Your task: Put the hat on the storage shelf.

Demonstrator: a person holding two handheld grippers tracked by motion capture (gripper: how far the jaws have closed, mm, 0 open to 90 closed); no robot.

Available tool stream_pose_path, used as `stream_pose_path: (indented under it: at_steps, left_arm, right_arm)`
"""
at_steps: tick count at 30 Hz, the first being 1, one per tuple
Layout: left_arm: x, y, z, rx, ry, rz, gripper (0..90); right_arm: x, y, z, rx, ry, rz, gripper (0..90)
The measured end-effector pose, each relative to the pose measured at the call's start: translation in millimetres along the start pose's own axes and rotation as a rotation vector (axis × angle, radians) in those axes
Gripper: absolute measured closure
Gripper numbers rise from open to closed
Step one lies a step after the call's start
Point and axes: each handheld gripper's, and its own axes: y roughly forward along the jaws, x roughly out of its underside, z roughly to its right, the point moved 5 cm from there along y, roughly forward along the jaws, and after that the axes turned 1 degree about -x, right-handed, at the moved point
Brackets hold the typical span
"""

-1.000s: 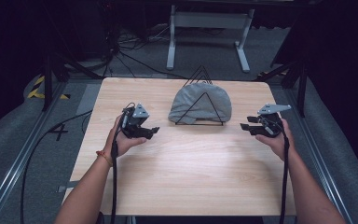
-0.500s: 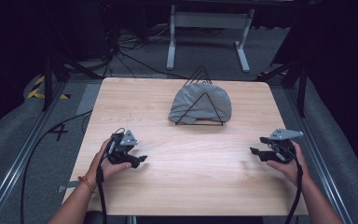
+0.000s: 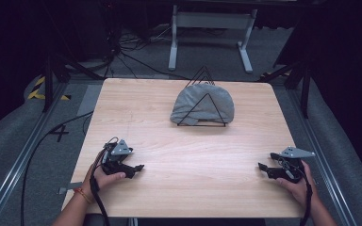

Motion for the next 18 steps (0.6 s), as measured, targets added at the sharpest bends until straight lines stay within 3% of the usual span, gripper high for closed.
stream_pose_path:
  at_steps: [18]
  left_arm:
    - [0.2,0.3,0.7,0.004,-0.008,-0.002,15.5]
  right_arm:
    - [0.2,0.6,0.5,-0.027,-0.020,-0.011,22.1]
